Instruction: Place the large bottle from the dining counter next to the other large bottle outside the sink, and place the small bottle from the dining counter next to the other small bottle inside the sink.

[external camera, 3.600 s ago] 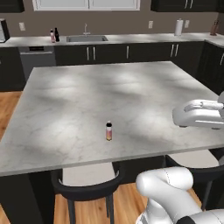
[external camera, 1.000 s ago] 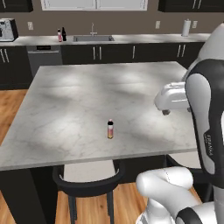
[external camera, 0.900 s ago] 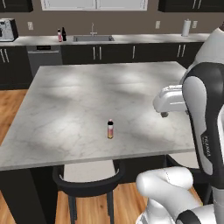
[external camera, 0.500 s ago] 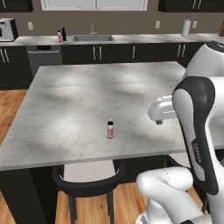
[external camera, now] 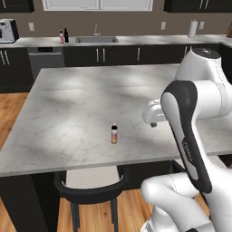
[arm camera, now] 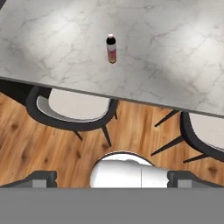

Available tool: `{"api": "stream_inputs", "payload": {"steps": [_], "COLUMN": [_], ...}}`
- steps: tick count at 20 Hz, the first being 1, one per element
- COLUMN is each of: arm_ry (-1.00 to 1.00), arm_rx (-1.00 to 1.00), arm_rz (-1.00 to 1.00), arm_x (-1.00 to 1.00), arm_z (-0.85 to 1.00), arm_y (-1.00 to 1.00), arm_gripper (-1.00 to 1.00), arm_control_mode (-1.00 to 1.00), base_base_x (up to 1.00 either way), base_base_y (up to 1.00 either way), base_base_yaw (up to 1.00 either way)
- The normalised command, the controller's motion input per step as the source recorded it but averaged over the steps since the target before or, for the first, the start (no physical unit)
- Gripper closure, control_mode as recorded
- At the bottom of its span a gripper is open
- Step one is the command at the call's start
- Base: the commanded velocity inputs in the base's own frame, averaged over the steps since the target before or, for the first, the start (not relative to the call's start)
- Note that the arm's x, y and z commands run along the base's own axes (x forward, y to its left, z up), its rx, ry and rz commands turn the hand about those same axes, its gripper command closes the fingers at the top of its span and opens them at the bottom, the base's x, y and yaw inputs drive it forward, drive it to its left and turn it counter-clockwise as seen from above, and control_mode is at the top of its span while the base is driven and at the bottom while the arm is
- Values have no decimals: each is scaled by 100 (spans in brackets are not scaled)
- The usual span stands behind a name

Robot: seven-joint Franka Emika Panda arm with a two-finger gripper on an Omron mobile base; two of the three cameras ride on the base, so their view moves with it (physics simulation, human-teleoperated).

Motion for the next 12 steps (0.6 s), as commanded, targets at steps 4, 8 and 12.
{"api": "stream_inputs", "payload": {"steps": [4,8,12], "arm_ry": [3,1,0], "arm_rx": [0,0,-1], "arm_rz": [0,0,0], "arm_x": [35,35,28], "arm_z": [-14,-24,-18], "arm_y": [22,17,5], "arm_gripper": [-100,-100,-100], "arm_control_mode": [-100,-100,-100], "base_base_x": [0,0,0], "base_base_y": [0,0,0], "base_base_yaw": [0,0,0]}}
